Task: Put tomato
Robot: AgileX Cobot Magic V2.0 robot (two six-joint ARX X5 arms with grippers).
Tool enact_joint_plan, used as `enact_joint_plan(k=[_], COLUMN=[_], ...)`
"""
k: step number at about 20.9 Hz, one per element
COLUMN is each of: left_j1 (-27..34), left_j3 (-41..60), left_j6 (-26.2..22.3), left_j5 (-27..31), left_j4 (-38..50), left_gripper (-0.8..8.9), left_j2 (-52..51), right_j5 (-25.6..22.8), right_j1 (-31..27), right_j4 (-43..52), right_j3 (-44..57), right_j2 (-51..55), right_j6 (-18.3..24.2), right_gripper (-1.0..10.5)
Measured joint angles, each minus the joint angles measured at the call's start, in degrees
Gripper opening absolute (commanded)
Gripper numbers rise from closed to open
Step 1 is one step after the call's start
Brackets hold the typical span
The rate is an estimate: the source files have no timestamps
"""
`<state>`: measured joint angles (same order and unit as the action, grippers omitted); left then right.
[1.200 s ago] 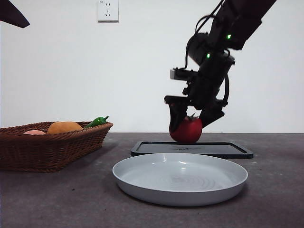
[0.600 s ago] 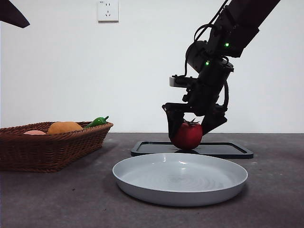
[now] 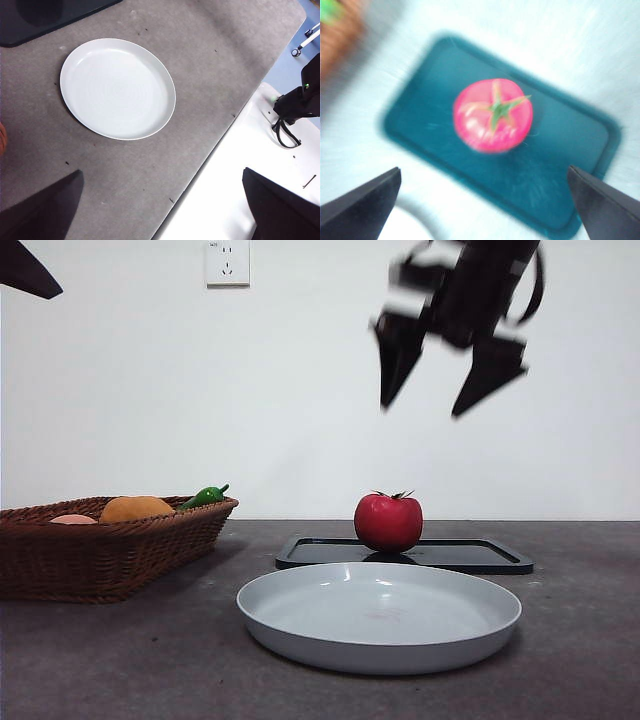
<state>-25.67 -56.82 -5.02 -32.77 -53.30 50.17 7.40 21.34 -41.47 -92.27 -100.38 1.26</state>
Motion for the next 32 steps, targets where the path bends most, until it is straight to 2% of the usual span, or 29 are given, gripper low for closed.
enact_joint_plan(k=[4,6,11,13,17,22,30,32], left_j1=[0.00,0.00,0.00,0.00,0.00,0.00,0.00,0.00], left_j3=[0.00,0.00,0.00,0.00,0.00,0.00,0.00,0.00], left_j6=[0.00,0.00,0.00,0.00,0.00,0.00,0.00,0.00], left_j5=[0.00,0.00,0.00,0.00,0.00,0.00,0.00,0.00], left_j4=[0.00,0.00,0.00,0.02,0.00,0.00,0.00,0.02], left_gripper=[4.99,4.99,4.99,4.99,4.99,4.99,4.92,4.39], left_j2=[0.00,0.00,0.00,0.00,0.00,0.00,0.00,0.00], right_j5=[1.55,1.55,3.41,6.12,6.54,6.05,5.88,5.88], right_j1=[0.02,0.11,2.71,5.05,10.16,12.92,13.00,13.00], right_j4=[-8.55,-8.74,-8.87,-8.90,-8.87,-8.37,-6.95,-6.69], right_j3=[0.02,2.49,17.14,23.74,34.07,40.63,41.24,41.24], right_j2=[12.15,17.97,35.19,41.66,51.93,58.42,60.11,60.02], right_j6=[0.00,0.00,-1.14,-2.49,-5.73,-7.54,-7.63,-7.67], right_gripper=[5.4,5.4,5.4,5.4,5.4,5.4,5.4,4.5])
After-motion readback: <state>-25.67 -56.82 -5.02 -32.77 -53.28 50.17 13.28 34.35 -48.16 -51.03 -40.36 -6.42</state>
